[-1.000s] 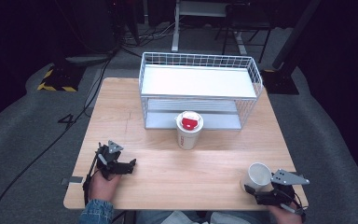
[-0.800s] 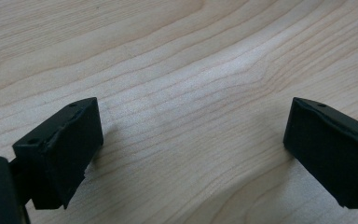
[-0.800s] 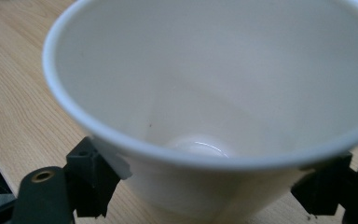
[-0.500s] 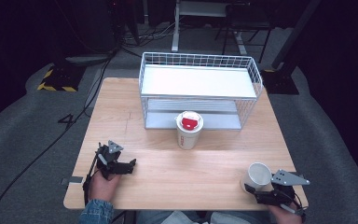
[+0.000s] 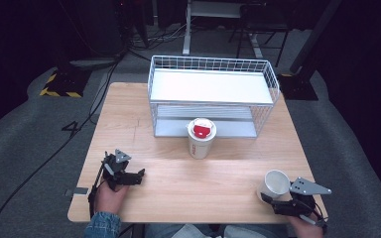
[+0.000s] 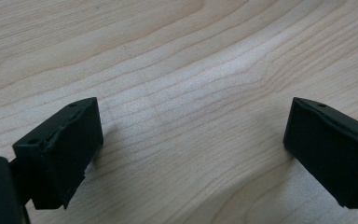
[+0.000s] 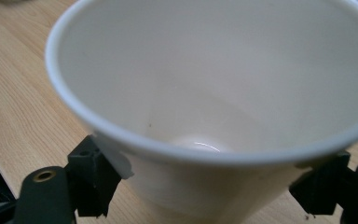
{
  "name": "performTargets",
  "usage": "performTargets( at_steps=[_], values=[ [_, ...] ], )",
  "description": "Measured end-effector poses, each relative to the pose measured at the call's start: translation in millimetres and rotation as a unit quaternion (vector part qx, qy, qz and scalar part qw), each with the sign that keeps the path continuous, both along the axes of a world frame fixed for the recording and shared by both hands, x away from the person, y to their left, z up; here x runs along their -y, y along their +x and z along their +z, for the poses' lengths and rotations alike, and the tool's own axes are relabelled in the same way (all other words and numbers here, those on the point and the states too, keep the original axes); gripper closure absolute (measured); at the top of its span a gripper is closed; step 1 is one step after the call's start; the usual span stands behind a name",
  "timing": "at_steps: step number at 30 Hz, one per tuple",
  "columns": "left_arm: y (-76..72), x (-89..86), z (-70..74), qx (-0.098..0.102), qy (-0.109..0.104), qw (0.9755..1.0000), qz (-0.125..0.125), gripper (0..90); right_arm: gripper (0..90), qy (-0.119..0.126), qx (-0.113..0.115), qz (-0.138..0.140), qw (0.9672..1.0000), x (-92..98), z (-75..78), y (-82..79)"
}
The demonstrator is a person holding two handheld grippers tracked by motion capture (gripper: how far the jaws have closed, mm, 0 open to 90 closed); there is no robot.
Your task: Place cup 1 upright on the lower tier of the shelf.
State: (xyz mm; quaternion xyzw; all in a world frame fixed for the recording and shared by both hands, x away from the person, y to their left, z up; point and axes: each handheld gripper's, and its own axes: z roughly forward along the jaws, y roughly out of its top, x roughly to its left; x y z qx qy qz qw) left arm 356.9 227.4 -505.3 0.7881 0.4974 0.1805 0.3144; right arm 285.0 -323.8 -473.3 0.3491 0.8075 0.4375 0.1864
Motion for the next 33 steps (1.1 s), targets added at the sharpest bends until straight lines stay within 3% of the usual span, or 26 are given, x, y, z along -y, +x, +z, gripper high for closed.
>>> performTargets(
  at_steps=[16, 26, 33],
  values=[
    [0.1, 0.0, 0.0, 0.0, 0.0, 1.0, 0.0, 5.0, 22.6, 0.003, -0.004, 0.007, 1.0, -14.9, 25.0, 20.4],
    [0.1, 0.1, 0.0, 0.0, 0.0, 1.0, 0.001, 5.1, 22.6, 0.009, -0.004, 0.005, 0.9999, -25.8, 41.3, 43.8],
    [-0.8, 1.0, -0.2, 0.002, 0.0, 1.0, 0.008, 5.1, 22.6, -0.016, 0.003, 0.004, 0.9999, -39.0, 49.9, 62.2]
  ],
)
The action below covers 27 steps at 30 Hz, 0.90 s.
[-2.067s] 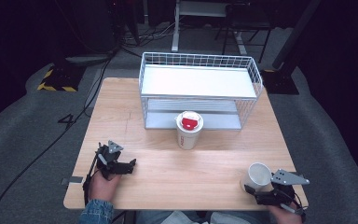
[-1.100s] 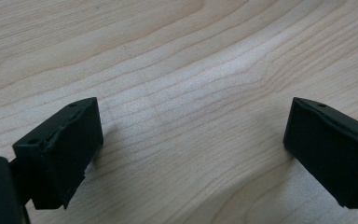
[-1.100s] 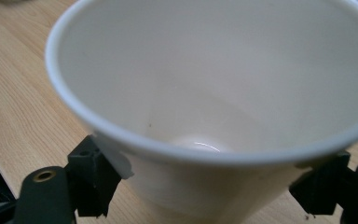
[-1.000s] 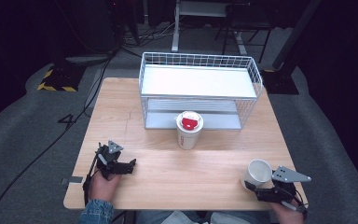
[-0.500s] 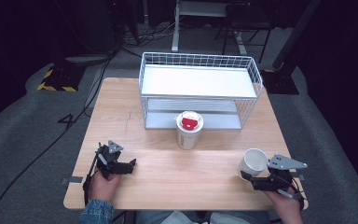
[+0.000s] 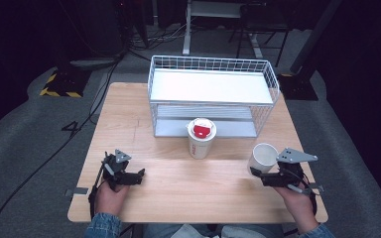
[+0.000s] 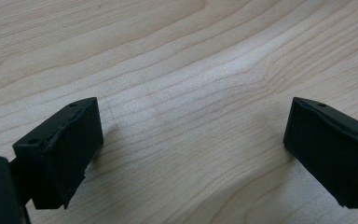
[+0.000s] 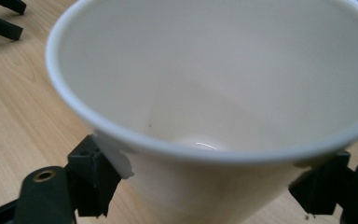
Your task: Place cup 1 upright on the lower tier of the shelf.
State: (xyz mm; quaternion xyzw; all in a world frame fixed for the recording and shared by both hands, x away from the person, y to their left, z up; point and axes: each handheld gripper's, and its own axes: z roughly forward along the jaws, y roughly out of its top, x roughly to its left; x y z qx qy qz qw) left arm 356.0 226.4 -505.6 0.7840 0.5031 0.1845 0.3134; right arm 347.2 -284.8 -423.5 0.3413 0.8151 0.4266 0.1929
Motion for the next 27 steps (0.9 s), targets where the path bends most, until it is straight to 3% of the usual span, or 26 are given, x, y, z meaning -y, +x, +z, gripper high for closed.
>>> performTargets(
  at_steps=[9, 17, 22, 27],
  values=[
    [-2.3, 0.4, 0.0, -0.001, 0.0, 0.9999, 0.012, 5.1, 22.6, -0.016, 0.009, -0.021, 0.9996, -17.1, 9.3, 28.0],
    [-1.9, -0.3, 0.0, 0.0, -0.001, 0.9998, 0.019, 5.0, 22.6, -0.007, 0.007, -0.034, 0.9994, -28.4, 9.8, 47.9],
    [-1.6, -0.6, -0.1, -0.001, -0.002, 0.9998, 0.018, 4.8, 22.6, -0.003, -0.008, -0.065, 0.9979, -34.9, 11.3, 63.4],
    [-1.6, -0.7, -0.1, 0.0, -0.002, 0.9998, 0.018, 4.8, 22.6, -0.009, -0.002, -0.073, 0.9973, -40.2, 13.0, 77.0]
  ],
)
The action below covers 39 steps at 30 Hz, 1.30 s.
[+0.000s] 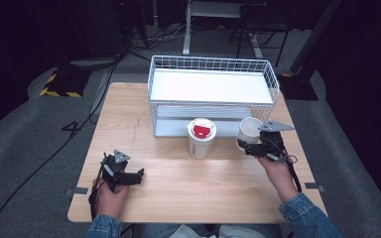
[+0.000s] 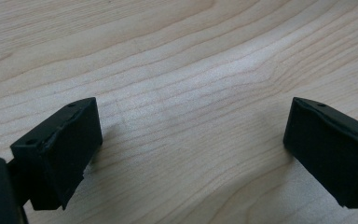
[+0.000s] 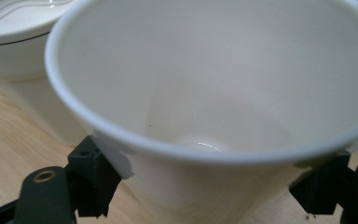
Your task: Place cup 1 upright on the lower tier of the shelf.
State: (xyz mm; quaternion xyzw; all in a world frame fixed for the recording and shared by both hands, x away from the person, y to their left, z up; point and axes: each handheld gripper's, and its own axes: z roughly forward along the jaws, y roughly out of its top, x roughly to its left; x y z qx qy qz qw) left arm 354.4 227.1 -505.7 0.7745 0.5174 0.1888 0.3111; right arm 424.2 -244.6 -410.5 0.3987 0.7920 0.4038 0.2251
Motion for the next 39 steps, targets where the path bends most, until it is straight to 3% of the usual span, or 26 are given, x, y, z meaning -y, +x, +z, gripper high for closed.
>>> performTargets(
  at_steps=[15, 39],
  values=[
    [0.0, 0.0, 0.0, 0.0, 0.0, 1.0, 0.0, 4.8, 22.6, -0.004, 0.024, -0.031, 0.9992, -13.9, -8.8, 34.6],
    [0.1, -0.1, 0.0, 0.0, 0.0, 1.0, 0.0, 4.7, 22.5, 0.007, 0.048, -0.049, 0.9976, -34.9, -34.3, 57.5]
  ],
)
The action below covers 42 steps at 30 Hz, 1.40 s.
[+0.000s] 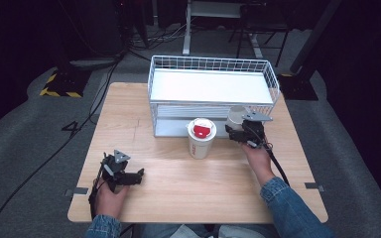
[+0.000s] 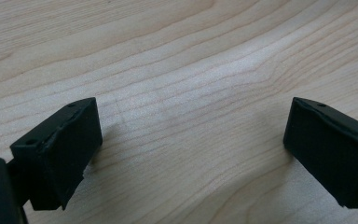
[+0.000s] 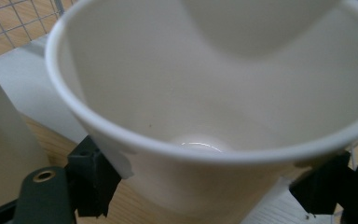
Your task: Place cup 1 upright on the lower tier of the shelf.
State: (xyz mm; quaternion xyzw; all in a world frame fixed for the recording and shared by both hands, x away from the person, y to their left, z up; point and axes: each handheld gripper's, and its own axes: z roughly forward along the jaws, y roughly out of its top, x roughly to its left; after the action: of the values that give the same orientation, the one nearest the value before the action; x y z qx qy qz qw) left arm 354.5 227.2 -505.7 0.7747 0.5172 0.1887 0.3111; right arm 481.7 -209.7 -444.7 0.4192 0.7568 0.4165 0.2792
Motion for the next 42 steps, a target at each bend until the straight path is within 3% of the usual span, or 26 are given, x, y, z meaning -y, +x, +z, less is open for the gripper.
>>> performTargets(
  at_steps=[22, 26, 35, 42],
  values=[
    [0.0, 0.0, 0.0, 0.0, 0.0, 1.0, 0.0, 4.7, 22.5, 0.009, 0.004, -0.013, 0.9999, -10.2, -18.5, 18.8],
    [0.0, 0.1, 0.0, -0.001, -0.001, 1.0, 0.0, 4.7, 22.4, 0.023, -0.001, -0.018, 0.9996, -9.8, -22.3, 25.0],
    [0.0, 0.0, 0.0, 0.0, 0.0, 1.0, 0.0, 4.7, 22.4, 0.015, 0.001, -0.024, 0.9996, -14.4, -19.7, 33.2],
    [0.0, 0.0, 0.0, 0.0, 0.0, 1.0, 0.0, 4.7, 22.4, 0.01, -0.005, -0.029, 0.9995, -14.1, -26.5, 38.4]
  ],
)
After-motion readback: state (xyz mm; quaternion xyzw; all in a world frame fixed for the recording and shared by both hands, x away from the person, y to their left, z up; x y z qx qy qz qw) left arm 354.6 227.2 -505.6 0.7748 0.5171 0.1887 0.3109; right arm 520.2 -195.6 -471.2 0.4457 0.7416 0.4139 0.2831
